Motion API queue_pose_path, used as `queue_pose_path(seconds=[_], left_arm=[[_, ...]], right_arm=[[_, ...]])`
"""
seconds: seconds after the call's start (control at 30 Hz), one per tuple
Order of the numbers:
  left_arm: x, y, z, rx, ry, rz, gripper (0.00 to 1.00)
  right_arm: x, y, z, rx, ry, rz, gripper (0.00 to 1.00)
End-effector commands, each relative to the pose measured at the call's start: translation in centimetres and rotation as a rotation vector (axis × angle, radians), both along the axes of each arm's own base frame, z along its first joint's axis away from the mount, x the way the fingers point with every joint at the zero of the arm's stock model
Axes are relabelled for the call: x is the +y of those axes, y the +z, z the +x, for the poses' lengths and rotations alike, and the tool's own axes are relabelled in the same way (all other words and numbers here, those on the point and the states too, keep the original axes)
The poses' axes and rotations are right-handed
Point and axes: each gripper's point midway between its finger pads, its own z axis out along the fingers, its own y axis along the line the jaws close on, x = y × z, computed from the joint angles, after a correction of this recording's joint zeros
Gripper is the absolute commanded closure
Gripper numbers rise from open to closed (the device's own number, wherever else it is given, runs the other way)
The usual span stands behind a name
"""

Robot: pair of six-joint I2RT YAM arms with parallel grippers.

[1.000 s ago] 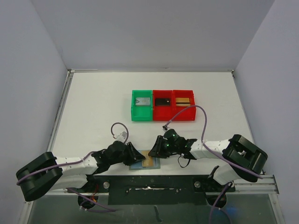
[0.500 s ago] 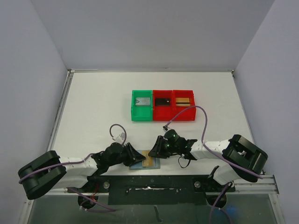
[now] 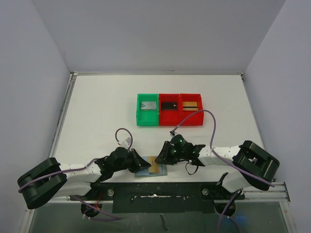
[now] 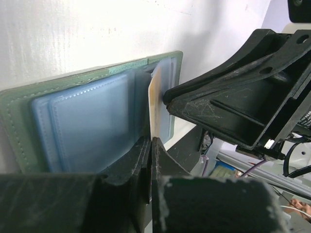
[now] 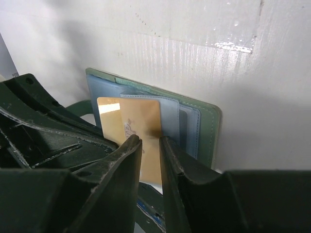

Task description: Take the credit cards out of the card holder

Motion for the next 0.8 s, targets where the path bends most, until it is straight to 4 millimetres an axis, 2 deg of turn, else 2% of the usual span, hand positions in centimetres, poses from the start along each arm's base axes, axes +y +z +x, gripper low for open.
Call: queue_pose_path(seconds=[0.0,0.27,0.57,0.77], left_arm=[[0.5,1.0,0.8,-0.048,0.012,0.035,1.00],[2.3,0.8,0.2,-0.053,0.023,0.029,1.00],[3.5,1.3,0.8,-0.073,0.026,0.100,1.00],[3.8,1.9,1.1,-0.082,0.022,0.107,1.00]], right_arm=[[-1.9,-1.2,0.1,0.002,-0.025,-0.112,0.75],[-1.0,-0.4,0.8,-0.023,0.004,-0.083,0.75],[0.9,3.8,2.3,-0.138,0.074,-0.052,0.71],[3.2,5.9,2.1,-0.177,0.117,0.028,0.71]])
